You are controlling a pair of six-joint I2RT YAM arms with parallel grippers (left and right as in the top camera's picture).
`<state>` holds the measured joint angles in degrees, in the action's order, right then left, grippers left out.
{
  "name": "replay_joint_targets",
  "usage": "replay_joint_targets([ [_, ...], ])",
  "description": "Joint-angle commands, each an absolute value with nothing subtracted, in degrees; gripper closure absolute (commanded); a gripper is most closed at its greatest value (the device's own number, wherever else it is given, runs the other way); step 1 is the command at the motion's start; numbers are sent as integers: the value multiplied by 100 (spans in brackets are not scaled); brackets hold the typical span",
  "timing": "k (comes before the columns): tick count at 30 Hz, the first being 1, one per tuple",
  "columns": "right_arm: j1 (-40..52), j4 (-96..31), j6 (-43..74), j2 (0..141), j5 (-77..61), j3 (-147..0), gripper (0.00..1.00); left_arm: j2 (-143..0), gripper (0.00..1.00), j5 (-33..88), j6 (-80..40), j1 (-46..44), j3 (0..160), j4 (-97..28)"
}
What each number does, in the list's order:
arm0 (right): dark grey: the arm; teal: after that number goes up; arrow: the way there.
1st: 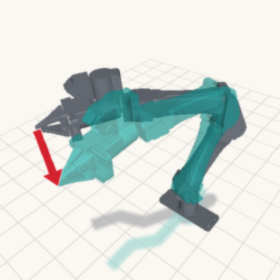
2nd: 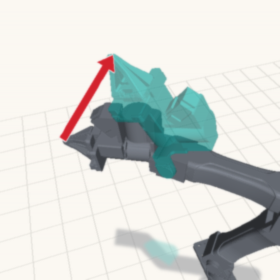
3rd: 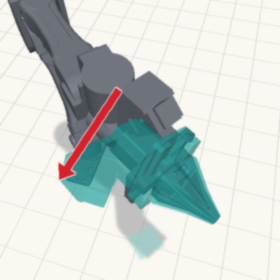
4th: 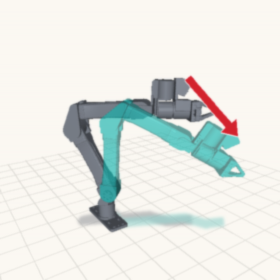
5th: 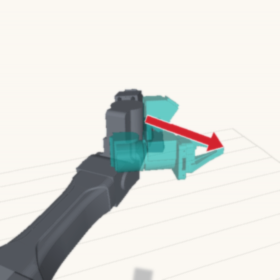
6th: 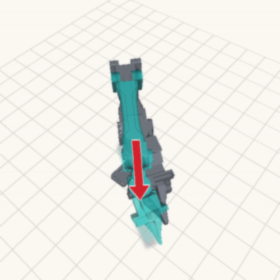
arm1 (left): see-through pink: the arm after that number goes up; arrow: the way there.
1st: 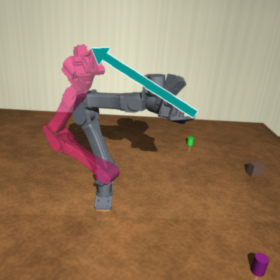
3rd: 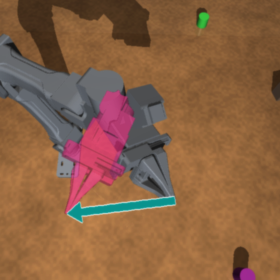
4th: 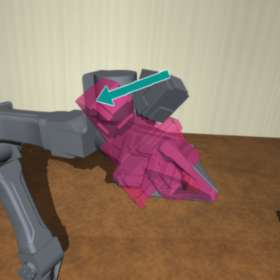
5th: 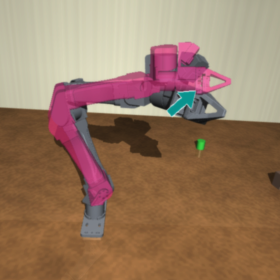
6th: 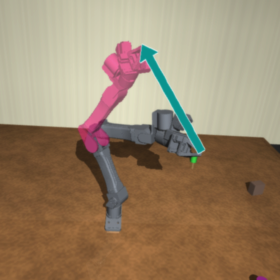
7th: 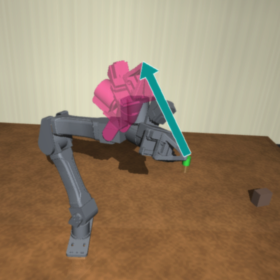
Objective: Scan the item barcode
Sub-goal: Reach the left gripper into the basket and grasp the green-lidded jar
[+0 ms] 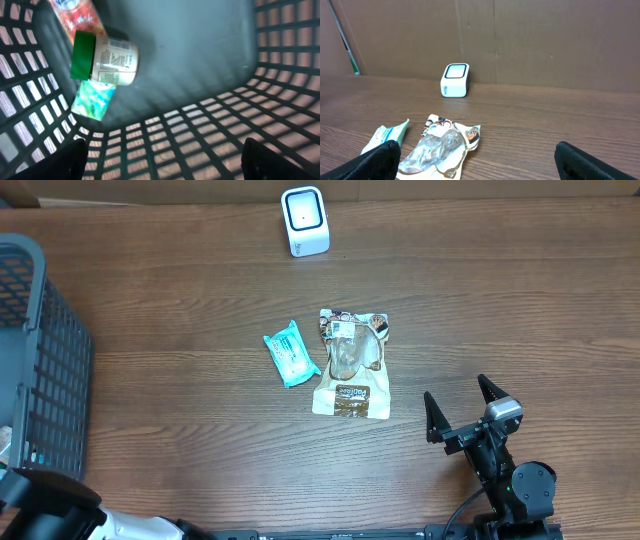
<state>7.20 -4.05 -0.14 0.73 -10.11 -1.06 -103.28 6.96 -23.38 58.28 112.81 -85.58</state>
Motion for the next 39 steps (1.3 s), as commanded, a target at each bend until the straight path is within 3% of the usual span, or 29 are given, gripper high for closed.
replay_joint_targets([
  [1,701,-377,3,16,-1011,-47,0,-10422,21,248,-2145,5852,10982,-8438],
  [13,701,-377,1,16,-1011,-47,0,-10473,37,-427,-1885,5848,9852,-8047],
  [24,701,-377,1,16,-1009,-47,0,-10473,30,-663,-1876,5848,7988,-6674],
  [29,701,-377,1,16,-1011,-47,0,-10473,34,-823,-1774,5848,7424,-6018],
  [36,701,-377,1,16,-1011,-47,0,-10473,53,-965,-1776,5848,6862,-5310],
  [39,701,-377,3,16,-1009,-47,0,-10473,76,-963,-1776,5848,6709,-5127],
])
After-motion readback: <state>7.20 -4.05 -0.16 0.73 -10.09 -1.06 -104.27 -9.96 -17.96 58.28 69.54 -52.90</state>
